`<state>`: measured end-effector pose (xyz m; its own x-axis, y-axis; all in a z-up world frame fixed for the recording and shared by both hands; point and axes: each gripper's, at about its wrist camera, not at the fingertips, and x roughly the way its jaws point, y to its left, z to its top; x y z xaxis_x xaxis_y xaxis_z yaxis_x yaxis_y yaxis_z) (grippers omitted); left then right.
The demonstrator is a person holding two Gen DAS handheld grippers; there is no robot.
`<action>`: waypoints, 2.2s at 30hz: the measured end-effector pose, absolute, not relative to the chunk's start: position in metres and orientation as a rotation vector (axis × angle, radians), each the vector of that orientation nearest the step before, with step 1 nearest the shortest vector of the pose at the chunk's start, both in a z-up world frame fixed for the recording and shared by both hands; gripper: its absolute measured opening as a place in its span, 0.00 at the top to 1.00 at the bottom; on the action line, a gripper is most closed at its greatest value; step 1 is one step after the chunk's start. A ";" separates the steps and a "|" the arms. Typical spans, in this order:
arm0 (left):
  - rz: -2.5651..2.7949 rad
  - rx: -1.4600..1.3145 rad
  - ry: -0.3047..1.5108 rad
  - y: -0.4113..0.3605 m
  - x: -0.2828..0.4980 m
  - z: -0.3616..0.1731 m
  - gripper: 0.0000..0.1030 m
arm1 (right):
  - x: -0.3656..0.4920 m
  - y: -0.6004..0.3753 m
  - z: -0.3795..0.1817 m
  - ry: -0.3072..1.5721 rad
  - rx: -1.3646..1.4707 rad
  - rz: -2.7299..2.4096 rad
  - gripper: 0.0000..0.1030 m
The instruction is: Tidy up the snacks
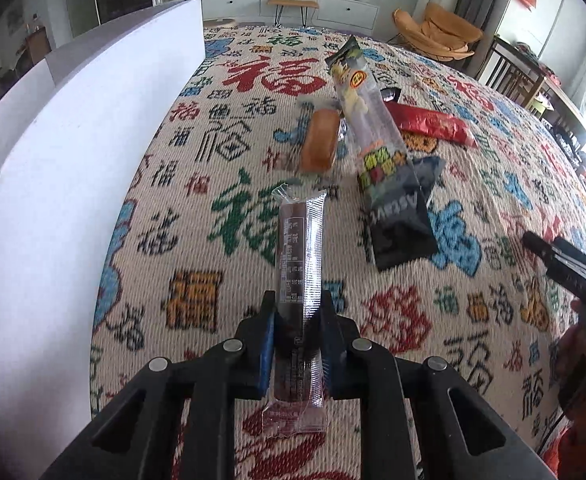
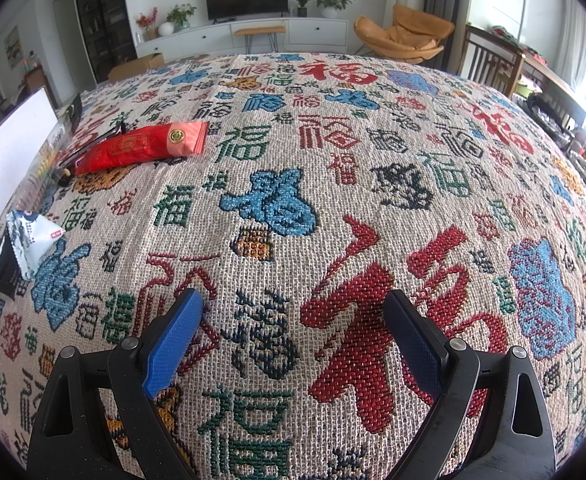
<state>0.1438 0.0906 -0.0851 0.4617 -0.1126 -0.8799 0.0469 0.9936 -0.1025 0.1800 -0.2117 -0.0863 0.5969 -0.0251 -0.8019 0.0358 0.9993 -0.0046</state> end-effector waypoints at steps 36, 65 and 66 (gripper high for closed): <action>-0.031 0.004 0.938 0.091 0.141 -0.103 0.03 | 0.180 -0.212 -0.086 0.931 0.013 -0.036 0.09; -0.044 -0.011 0.947 0.107 0.126 -0.092 0.83 | 0.217 -0.052 -0.076 0.908 -0.237 0.566 0.13; -0.058 -0.030 0.953 0.111 0.124 -0.091 0.83 | 0.225 -0.041 -0.082 0.943 -0.270 0.584 0.14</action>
<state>0.1239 0.1110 -0.0914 0.5774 -0.0624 -0.8140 0.0362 0.9980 -0.0508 0.2245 -0.0412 -0.0816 0.4491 0.3512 -0.8216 -0.5790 0.8147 0.0318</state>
